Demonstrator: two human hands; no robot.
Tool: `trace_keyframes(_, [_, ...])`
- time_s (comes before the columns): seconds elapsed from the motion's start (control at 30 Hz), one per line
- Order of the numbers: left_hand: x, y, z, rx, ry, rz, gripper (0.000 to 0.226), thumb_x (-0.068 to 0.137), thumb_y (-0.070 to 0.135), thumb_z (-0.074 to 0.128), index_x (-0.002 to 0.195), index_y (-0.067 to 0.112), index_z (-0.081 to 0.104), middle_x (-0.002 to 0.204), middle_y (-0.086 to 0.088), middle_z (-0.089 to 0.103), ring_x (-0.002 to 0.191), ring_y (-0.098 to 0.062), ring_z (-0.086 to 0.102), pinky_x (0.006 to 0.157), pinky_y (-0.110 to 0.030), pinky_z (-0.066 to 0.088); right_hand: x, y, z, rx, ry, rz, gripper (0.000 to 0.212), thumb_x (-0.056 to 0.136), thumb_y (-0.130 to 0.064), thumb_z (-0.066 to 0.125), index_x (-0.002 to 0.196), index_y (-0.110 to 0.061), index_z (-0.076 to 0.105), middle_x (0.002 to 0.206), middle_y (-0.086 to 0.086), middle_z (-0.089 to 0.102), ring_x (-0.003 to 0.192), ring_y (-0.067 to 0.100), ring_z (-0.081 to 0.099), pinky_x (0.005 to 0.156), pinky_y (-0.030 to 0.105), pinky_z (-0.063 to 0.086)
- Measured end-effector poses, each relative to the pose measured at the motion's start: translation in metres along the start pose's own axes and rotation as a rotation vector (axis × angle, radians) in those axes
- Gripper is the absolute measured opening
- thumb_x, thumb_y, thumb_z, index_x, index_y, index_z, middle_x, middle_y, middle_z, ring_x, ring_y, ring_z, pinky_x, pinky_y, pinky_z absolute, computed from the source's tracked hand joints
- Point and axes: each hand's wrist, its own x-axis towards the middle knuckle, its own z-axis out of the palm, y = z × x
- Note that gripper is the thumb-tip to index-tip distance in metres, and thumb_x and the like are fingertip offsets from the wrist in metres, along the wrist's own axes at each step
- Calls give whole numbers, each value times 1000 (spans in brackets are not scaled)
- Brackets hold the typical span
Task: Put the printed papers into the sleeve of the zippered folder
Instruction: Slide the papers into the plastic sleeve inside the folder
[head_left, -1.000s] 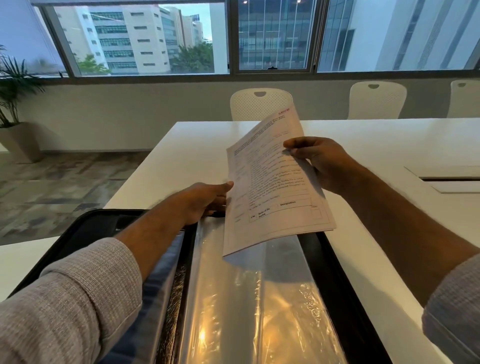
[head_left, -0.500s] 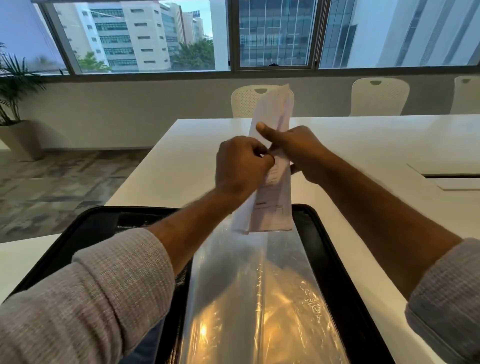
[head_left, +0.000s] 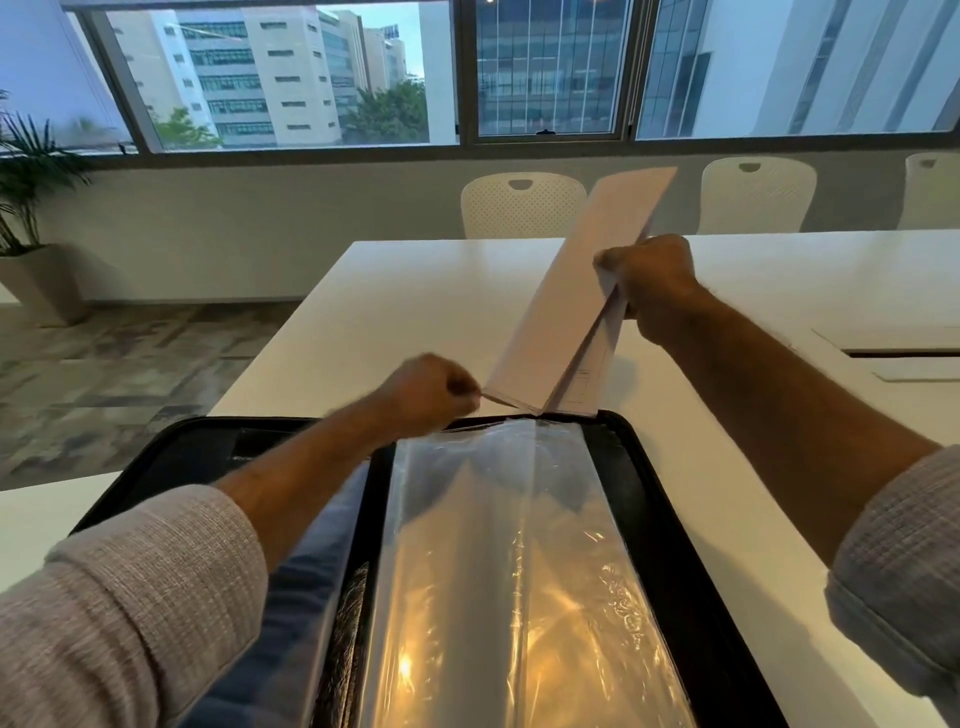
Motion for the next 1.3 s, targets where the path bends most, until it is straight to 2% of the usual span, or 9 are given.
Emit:
trace_keyframes(0.07, [-5, -11, 11, 156, -200, 5, 37, 83, 36, 74, 115, 18, 70, 112, 1, 70, 97, -16, 64, 84, -24, 47, 5, 4, 0, 33, 14, 36, 24, 88, -16, 66, 107, -14, 52, 111, 8, 64, 96, 30, 66, 72, 40, 57])
trace_keyframes(0.2, [-5, -16, 22, 206, -210, 4, 48, 77, 46, 76, 119, 24, 66, 110, 6, 66, 99, -14, 60, 93, -34, 50, 9, 12, 4, 96, 45, 103, 25, 90, -19, 65, 109, -18, 49, 111, 5, 63, 93, 27, 65, 87, 45, 54])
trace_keyframes(0.4, [-3, -20, 22, -50, -75, -1, 10, 75, 28, 82, 80, 23, 74, 78, 10, 70, 74, -6, 63, 76, -24, 52, 16, 17, 6, 151, 128, 133, 25, 90, -19, 65, 108, -20, 47, 108, 3, 60, 92, 24, 63, 87, 43, 54])
trace_keyframes(0.57, [-1, -18, 9, -311, -141, -21, 7, 82, 14, 76, 89, 11, 76, 79, 2, 75, 69, -4, 65, 73, -18, 55, 29, 2, 10, 223, 136, 193, 28, 93, -15, 60, 117, -20, 49, 104, 3, 58, 86, 23, 59, 79, 39, 57])
trace_keyframes(0.7, [1, -17, 5, -425, -172, -27, 14, 84, 13, 73, 98, 9, 76, 85, -2, 75, 68, -1, 66, 64, -11, 51, 37, -13, 27, 156, 68, 185, 30, 94, -13, 57, 124, -17, 51, 105, 5, 60, 85, 25, 61, 57, 33, 55])
trace_keyframes(0.97, [1, -7, 6, -629, -167, 50, 18, 85, 10, 71, 103, 11, 74, 96, -6, 75, 91, -21, 72, 83, -28, 58, 40, 2, 65, 76, 145, -38, 38, 91, -19, 63, 127, -14, 51, 122, 7, 63, 100, 31, 67, 64, 40, 60])
trace_keyframes(1.07, [1, -4, 7, -615, -130, 62, 20, 84, 10, 72, 104, 11, 74, 97, -6, 75, 91, -20, 72, 84, -31, 58, 36, 15, 73, 82, 59, -61, 39, 88, -15, 66, 125, -9, 54, 120, 9, 65, 97, 33, 69, 51, 36, 58])
trace_keyframes(1.2, [1, -3, 11, -535, -7, 62, 19, 84, 13, 72, 103, 10, 75, 96, -6, 74, 87, -20, 72, 82, -36, 60, 37, 15, 69, -25, -132, -82, 30, 88, -14, 67, 115, -5, 57, 112, 9, 66, 89, 30, 69, 64, 40, 60])
trace_keyframes(1.3, [2, -1, 13, -483, 57, 100, 16, 85, 14, 72, 100, 12, 76, 91, -3, 75, 82, -17, 71, 78, -27, 60, 36, 6, 63, -95, -287, -126, 29, 86, -15, 69, 110, -3, 57, 105, 7, 65, 80, 24, 69, 52, 30, 59])
